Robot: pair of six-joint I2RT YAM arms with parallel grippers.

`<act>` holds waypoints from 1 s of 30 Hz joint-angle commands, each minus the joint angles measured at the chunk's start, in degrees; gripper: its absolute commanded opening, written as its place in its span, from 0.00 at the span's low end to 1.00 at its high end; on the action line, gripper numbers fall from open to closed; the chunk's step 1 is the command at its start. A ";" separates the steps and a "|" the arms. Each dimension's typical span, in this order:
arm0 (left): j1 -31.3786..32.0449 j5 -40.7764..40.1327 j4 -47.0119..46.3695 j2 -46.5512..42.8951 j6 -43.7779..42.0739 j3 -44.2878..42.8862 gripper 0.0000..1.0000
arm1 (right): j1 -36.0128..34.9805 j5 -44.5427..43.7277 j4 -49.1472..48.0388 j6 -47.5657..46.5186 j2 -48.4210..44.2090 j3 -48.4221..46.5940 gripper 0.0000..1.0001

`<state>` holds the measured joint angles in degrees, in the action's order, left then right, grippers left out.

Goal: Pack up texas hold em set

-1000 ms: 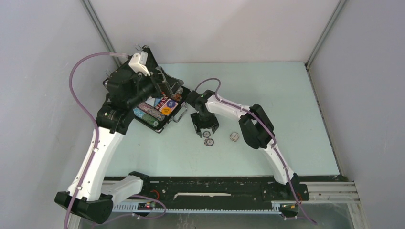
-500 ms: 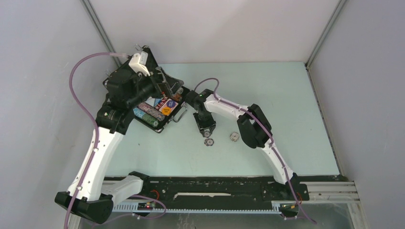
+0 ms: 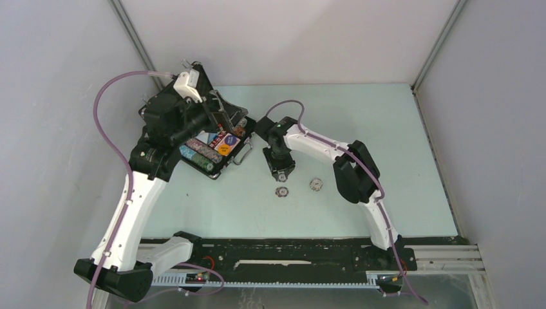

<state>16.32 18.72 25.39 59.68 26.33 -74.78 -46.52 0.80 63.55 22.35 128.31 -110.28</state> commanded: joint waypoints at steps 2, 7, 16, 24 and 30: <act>-0.50 0.66 -1.39 -0.86 0.64 0.95 1.00 | 2.04 2.45 -2.60 0.16 -2.55 0.94 0.61; -0.57 0.13 -1.39 -1.22 0.44 0.97 1.00 | 1.99 0.94 0.80 0.85 2.31 -3.89 0.80; -0.73 0.56 -1.15 -1.32 0.35 0.69 1.00 | 1.79 -0.34 1.99 1.43 6.84 -6.53 0.76; -1.02 1.01 -1.07 -1.52 0.44 0.65 1.00 | 1.83 -0.80 2.03 1.32 8.82 -7.98 0.71; -1.01 0.93 -1.04 -1.50 0.47 0.67 1.00 | 2.28 -0.71 1.42 1.14 9.58 -8.04 0.63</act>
<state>15.68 18.70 25.39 59.55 26.55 -74.78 -44.60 0.64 65.65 23.07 136.64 -116.64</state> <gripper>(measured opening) 0.996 0.670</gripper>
